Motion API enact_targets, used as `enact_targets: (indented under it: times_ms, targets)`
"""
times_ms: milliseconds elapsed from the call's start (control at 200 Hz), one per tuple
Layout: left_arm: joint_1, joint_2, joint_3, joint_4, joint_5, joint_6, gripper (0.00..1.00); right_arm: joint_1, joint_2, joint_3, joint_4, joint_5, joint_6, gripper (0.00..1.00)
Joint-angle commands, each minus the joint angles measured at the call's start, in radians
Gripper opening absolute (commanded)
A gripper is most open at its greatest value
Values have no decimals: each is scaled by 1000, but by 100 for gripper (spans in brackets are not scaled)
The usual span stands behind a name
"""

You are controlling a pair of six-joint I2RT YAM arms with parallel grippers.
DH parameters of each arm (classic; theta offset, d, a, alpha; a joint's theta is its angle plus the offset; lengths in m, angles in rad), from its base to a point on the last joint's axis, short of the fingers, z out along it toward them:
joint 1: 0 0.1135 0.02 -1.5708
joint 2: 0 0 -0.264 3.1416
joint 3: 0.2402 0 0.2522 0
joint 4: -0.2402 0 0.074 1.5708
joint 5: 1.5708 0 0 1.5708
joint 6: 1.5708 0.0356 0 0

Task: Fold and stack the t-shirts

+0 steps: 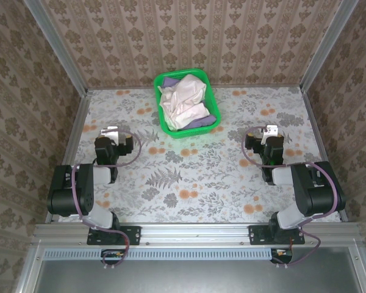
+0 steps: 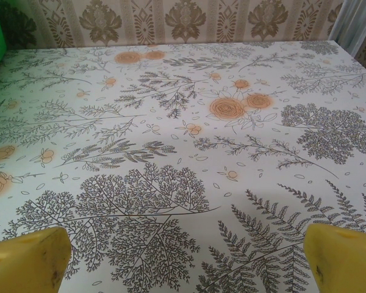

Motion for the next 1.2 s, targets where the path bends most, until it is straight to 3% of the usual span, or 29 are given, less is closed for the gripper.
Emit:
enact_targets:
  times_ms: [0, 110, 200, 370, 430, 510, 555, 650, 725, 895, 1065, 1195]
  targets:
    - [5, 2, 2, 4, 14, 23, 100, -5, -3, 4, 7, -23, 18, 100]
    - [4, 0, 0, 7, 13, 23, 100, -5, -27, 15, -28, -19, 18, 100]
    - [4, -31, 4, -12, -25, 9, 100, 0, -117, 48, -167, 7, 23, 100]
    - [3, -260, 133, -364, -165, -88, 100, -2, -386, 131, -523, 38, 99, 100]
    - [21, -317, 192, -448, -186, -188, 100, -12, -495, 136, -605, 48, 188, 100]
    - [78, -330, 297, -532, -33, -294, 100, -66, -614, 167, -760, 62, 400, 99]
    - [80, -328, 354, -579, -44, -372, 100, -138, -633, 197, -827, 9, 511, 100]
    - [82, -330, 433, -723, -190, -618, 100, -191, -619, 254, -882, -40, 581, 99]
    - [107, -306, 432, -728, -152, -737, 100, -189, -587, 278, -833, -120, 557, 99]
    - [19, -119, 610, -848, 0, -694, 99, -110, -407, 451, -964, -230, 584, 85]
    - [-208, 83, 868, -1014, 17, -552, 95, 87, -201, 645, -1184, -243, 540, 83]
    - [-356, 291, 1163, -1269, 35, -456, 95, 184, -47, 754, -1314, -288, 565, 76]
